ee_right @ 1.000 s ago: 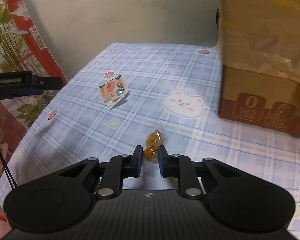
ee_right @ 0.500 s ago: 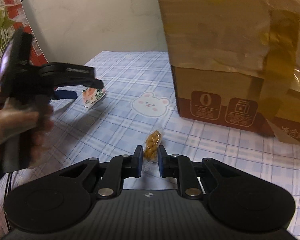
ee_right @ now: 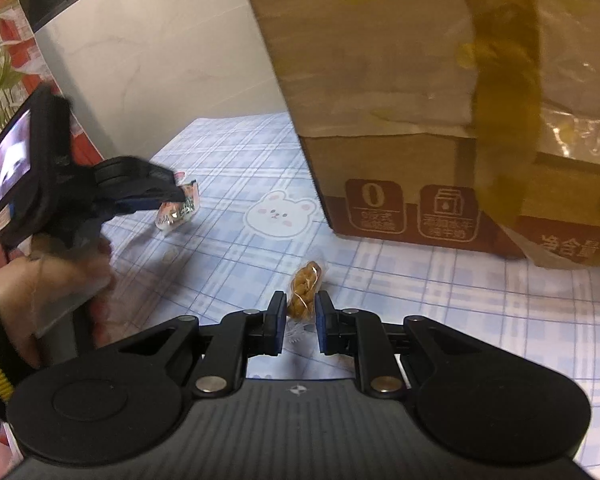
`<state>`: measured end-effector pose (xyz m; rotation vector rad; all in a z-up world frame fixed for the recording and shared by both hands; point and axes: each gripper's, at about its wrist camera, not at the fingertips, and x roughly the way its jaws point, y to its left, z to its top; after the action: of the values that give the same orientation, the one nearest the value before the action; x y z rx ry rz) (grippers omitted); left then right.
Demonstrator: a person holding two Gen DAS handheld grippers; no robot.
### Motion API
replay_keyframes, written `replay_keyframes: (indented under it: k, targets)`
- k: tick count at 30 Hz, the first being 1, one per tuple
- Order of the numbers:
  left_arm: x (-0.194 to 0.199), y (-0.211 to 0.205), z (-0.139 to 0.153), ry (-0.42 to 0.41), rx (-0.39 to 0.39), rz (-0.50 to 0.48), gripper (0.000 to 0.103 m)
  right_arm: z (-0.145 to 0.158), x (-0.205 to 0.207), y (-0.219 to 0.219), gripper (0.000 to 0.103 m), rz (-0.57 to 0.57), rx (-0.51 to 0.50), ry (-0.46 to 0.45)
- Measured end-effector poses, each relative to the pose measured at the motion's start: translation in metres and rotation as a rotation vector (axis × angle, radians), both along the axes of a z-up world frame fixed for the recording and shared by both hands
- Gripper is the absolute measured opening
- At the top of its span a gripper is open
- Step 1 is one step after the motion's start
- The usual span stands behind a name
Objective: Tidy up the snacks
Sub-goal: 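Grasp the pink-and-green packet with the left tool while the right tool holds the orange snack bag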
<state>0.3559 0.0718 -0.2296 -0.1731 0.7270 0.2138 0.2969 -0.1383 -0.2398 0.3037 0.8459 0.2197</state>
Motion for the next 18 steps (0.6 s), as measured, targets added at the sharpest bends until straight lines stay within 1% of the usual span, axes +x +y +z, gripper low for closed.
replay_keyframes:
  k: [1, 3, 6, 9, 10, 12, 14, 15, 16, 17, 18]
  targets:
    - [-0.004, 0.002, -0.001, 0.004, -0.003, -0.013, 0.004, 0.001, -0.001, -0.002, 0.017, -0.004, 0.004, -0.003]
    - [-0.017, 0.006, -0.001, 0.003, -0.022, -0.041, 0.003, 0.004, -0.003, -0.004, 0.017, -0.010, 0.009, -0.010]
    - [-0.031, 0.010, -0.002, 0.003, -0.020, -0.063, 0.003, 0.007, -0.007, -0.006, 0.017, -0.016, 0.014, -0.021]
    - [-0.037, 0.017, 0.000, -0.004, -0.100, -0.069, 0.003, 0.009, -0.008, -0.008, 0.017, -0.019, 0.017, -0.030]
    - [-0.038, 0.019, 0.001, -0.014, -0.108, -0.078, 0.003, 0.010, -0.010, -0.008, 0.017, -0.020, 0.018, -0.034]
    - [-0.038, 0.016, 0.004, -0.020, -0.099, -0.083, 0.004, 0.012, -0.014, -0.010, 0.017, -0.023, 0.021, -0.039]
    - [-0.035, 0.013, 0.003, -0.004, -0.104, -0.079, 0.008, 0.013, -0.016, -0.011, 0.017, -0.020, 0.024, -0.039]
    - [-0.032, 0.010, 0.002, 0.007, -0.095, -0.072, 0.022, 0.014, -0.017, -0.011, 0.017, -0.020, 0.024, -0.042]
    - [-0.031, 0.007, 0.001, 0.021, -0.082, -0.061, 0.048, 0.014, -0.018, -0.012, 0.017, -0.022, 0.025, -0.044]
    - [-0.027, 0.001, 0.001, 0.024, -0.072, -0.043, 0.057, 0.014, -0.018, -0.013, 0.017, -0.024, 0.028, -0.046]
    - [-0.029, -0.003, 0.002, 0.018, -0.065, -0.022, 0.061, 0.014, -0.018, -0.015, 0.017, -0.026, 0.032, -0.046]
